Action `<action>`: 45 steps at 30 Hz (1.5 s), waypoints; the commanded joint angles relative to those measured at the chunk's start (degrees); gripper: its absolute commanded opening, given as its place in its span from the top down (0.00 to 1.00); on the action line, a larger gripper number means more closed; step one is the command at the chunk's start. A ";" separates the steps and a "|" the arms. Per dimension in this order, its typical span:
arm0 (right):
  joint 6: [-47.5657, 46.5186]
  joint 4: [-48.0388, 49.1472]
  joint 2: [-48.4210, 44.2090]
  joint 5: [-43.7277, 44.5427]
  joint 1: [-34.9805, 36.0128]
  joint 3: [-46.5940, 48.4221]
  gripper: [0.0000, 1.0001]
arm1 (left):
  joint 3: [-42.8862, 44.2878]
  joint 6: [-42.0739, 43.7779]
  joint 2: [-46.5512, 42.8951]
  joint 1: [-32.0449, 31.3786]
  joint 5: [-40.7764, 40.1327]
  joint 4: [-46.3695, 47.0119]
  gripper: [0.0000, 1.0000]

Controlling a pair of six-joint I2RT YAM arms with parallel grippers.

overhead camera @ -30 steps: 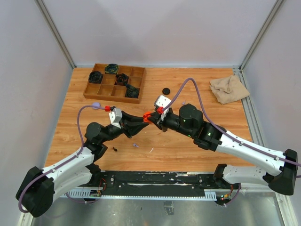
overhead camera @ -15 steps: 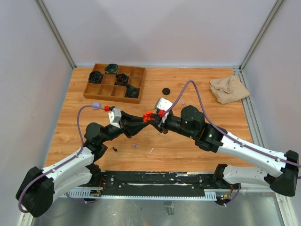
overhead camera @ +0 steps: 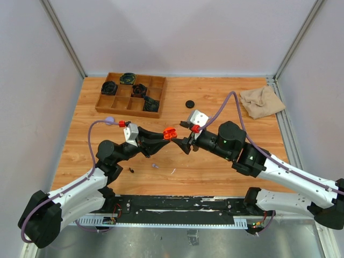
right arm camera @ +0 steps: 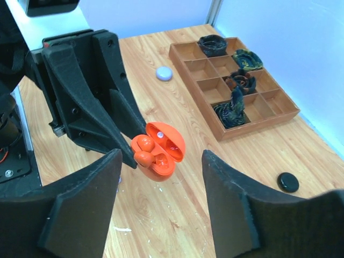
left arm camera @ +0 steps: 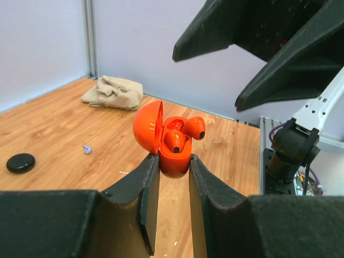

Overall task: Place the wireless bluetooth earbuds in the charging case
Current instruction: Place the earbud in the charging case, then adjust the earbud with the charging case.

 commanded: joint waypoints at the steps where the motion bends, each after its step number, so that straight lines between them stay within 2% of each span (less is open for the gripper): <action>1: -0.15 0.52 -1.98 4.47 0.99 -0.40 0.35 | 0.93 0.54 -0.84 -0.08 -0.58 0.82 1.00; 12: 2.98 0.82 2.73 4.52 0.99 1.06 0.21 | 1.16 0.45 -0.78 -0.08 -1.42 -0.10 1.00; 21: 2.40 1.10 3.00 12.64 0.99 -0.38 0.19 | 1.11 0.84 -1.54 -0.08 -1.51 -0.80 1.00; 35: -1.50 -1.76 -0.14 19.25 0.59 -2.86 0.19 | 1.15 1.59 -2.38 -0.08 -1.29 -2.01 1.00; 40: -2.16 -4.28 -0.06 15.63 -0.54 -1.85 0.19 | 1.21 2.04 -2.34 -0.10 -1.02 -2.54 1.00; 45: -4.28 -8.66 -1.12 1.35 -4.01 -0.05 0.17 | 1.58 3.25 -2.07 -0.09 0.25 -4.01 1.00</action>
